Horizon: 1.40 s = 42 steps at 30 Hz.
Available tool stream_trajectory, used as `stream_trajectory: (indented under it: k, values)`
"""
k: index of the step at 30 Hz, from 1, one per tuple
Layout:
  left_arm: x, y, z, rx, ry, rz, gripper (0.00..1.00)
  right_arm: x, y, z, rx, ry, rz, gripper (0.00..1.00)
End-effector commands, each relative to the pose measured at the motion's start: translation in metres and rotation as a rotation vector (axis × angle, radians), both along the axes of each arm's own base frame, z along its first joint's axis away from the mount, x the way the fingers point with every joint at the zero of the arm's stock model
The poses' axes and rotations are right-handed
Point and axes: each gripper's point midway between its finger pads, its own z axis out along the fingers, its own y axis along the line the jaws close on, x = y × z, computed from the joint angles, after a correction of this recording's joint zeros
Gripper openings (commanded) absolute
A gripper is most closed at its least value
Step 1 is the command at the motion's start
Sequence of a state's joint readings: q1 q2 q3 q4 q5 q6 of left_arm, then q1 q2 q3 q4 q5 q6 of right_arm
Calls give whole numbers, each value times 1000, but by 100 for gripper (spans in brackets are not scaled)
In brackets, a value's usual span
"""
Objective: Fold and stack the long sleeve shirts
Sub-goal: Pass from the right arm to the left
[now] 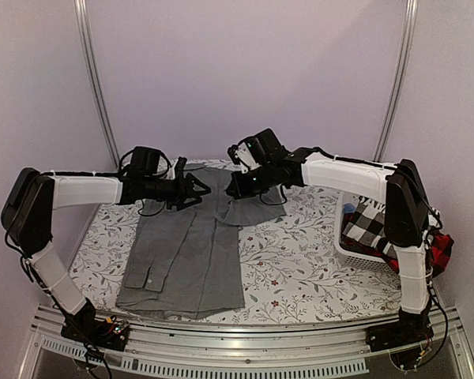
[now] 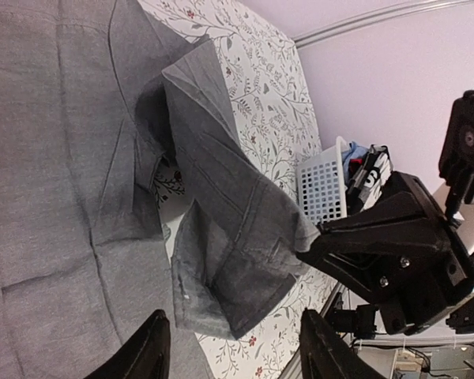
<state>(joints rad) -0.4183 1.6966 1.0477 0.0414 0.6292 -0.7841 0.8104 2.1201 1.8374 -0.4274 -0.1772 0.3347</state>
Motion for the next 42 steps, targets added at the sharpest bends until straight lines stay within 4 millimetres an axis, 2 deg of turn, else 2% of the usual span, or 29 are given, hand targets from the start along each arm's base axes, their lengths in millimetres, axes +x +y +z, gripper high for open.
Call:
stream_trajectory:
  k: [1,4,8,13,17,20,26,29,31,34,37,39,42]
  values:
    - [-5,-8,-1,-28,7,-15,55,-2,15,-14,35,37,29,0]
    - [-12,0,-13,6,23,5,55,-4,20,-21,42,58,43,0]
    - [-26,10,-41,48,85,21,55,-12,30,-34,51,87,70,0]
    - [-47,13,-67,33,155,14,55,-11,33,-33,69,90,63,0]
    - [-53,5,-73,4,177,-10,55,-12,36,-29,84,90,71,0]
    - [-49,-5,-75,-2,183,-20,56,-13,37,-29,89,97,76,0]
    - [-41,-26,-91,5,222,-50,53,-13,37,-28,91,98,73,0]
    - [-36,-34,-94,7,226,-52,49,-13,38,-26,98,98,77,0]
    - [-33,-36,-93,2,222,-43,41,-15,38,-27,96,104,82,0]
    - [-25,-37,-90,16,206,-30,23,-18,36,-32,83,109,84,0]
    - [-21,-38,-86,26,189,-36,0,-23,35,-34,67,105,100,0]
    - [-19,-37,-84,38,179,-42,0,-24,32,-35,47,95,102,13]
    - [-16,-33,-75,40,156,-50,0,-23,22,-28,14,59,93,40]
